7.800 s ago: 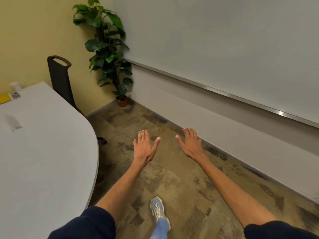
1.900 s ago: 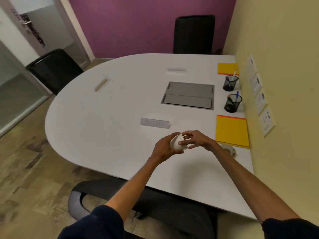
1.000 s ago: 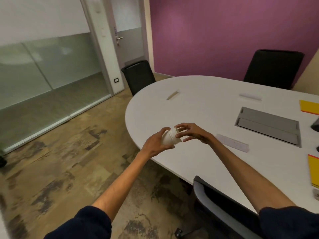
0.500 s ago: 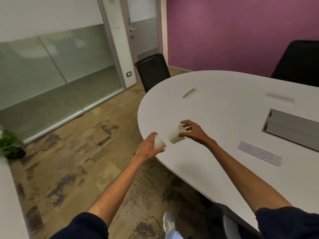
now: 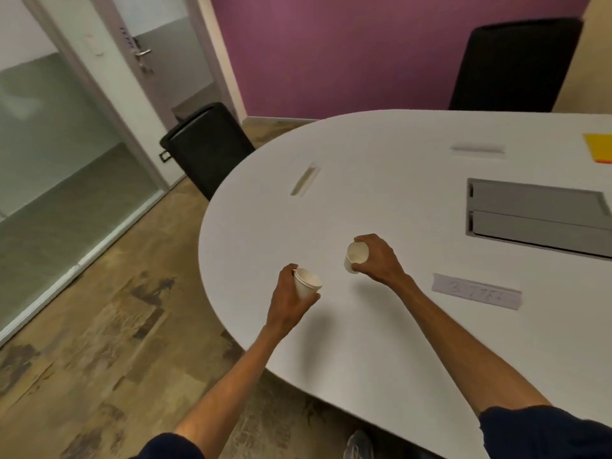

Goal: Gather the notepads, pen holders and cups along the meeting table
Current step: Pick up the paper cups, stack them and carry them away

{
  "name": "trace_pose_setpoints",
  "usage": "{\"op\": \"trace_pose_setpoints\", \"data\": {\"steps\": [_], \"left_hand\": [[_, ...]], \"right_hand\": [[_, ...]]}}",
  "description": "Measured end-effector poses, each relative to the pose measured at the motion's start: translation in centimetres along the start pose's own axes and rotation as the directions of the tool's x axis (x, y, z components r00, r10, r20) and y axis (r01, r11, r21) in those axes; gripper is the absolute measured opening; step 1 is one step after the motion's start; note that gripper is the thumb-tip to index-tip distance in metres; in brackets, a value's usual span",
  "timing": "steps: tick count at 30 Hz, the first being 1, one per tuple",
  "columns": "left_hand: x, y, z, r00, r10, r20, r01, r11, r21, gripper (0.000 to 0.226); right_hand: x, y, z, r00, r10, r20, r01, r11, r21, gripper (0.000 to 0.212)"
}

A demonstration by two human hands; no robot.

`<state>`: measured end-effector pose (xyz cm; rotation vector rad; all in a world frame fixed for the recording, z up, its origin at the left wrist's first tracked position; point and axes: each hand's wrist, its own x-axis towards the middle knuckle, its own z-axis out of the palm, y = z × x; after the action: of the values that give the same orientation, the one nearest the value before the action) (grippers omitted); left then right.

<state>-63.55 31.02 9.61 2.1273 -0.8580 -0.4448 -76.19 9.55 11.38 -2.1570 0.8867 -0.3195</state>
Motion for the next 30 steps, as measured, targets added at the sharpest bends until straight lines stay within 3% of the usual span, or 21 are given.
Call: {"op": "trace_pose_setpoints", "data": {"steps": [8,15,19,30], "left_hand": [[4.1,-0.3,4.3,0.982,0.047,0.184,-0.046,0.999,-0.012,0.073],[6.4,-1.4,5.8,0.958,0.071,0.278,-0.069,0.997,-0.018,0.076],[6.9,-2.3,6.0,0.941,0.051,0.336,-0.043,0.999,-0.031,0.079],[8.8,-4.3,4.4,0.940,0.005,0.342,-0.003,1.000,-0.006,0.080]], "right_hand": [[0.4,5.7,-1.5,0.966,0.239,-0.097,-0.242,0.970,-0.024,0.075],[0.2,8.5,-0.9,0.911,0.363,-0.196,-0.371,0.929,-0.003,0.079],[0.7,9.4,-0.5,0.878,0.403,-0.259,-0.403,0.913,0.057,0.082],[2.4,9.9,1.1,0.873,0.444,-0.202,-0.449,0.893,0.027,0.088]]}}
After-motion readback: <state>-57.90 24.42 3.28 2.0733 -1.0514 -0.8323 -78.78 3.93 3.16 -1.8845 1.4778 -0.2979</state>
